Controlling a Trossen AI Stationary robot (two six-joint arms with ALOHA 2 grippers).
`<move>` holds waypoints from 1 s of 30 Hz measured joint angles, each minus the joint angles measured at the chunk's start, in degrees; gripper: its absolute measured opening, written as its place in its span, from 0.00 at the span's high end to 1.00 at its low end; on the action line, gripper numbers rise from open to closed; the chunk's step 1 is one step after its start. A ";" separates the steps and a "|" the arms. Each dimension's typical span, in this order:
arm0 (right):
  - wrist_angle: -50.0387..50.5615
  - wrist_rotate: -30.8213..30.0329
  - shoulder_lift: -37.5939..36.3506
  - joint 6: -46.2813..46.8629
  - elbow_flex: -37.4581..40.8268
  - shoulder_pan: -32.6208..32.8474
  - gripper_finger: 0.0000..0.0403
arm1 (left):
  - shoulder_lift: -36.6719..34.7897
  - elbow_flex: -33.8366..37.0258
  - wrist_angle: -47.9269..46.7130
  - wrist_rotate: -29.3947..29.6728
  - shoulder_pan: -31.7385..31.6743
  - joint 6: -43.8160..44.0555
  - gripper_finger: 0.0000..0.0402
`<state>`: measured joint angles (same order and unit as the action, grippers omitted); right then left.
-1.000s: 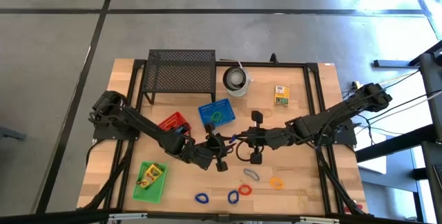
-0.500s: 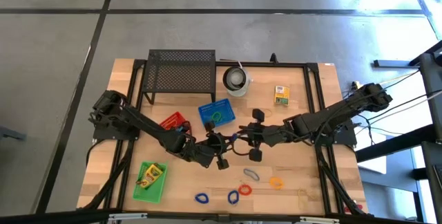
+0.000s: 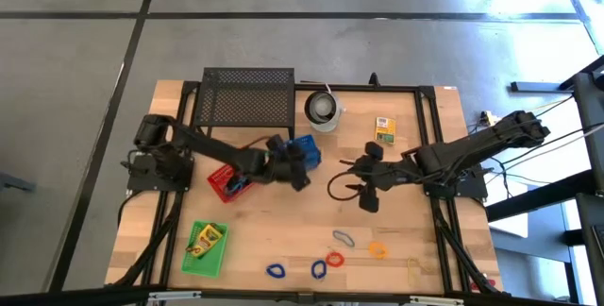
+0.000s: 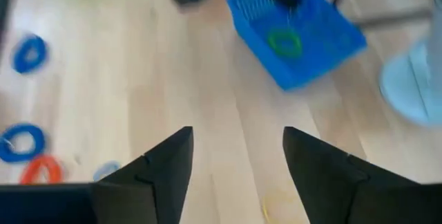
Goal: Pick & Place Office Desk Supplies
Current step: Put the blue spring keychain into the blue bin, then put the yellow spring keychain into the blue bin
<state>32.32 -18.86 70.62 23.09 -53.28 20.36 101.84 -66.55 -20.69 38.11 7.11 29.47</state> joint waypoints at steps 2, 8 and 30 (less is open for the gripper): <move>3.98 0.01 -0.14 2.74 0.00 0.01 0.44 | -0.06 0.49 0.01 -2.66 -2.40 0.38 0.95; 15.63 -0.15 0.45 13.20 0.02 1.28 0.47 | -0.09 3.12 -0.30 -7.39 -6.02 2.67 0.95; -9.72 12.88 2.94 32.79 16.91 21.02 0.50 | -0.64 2.56 -0.29 -7.13 -3.01 1.25 0.66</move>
<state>22.60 -5.98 73.56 55.88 -36.37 41.38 101.20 -63.99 -20.98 30.98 4.10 30.72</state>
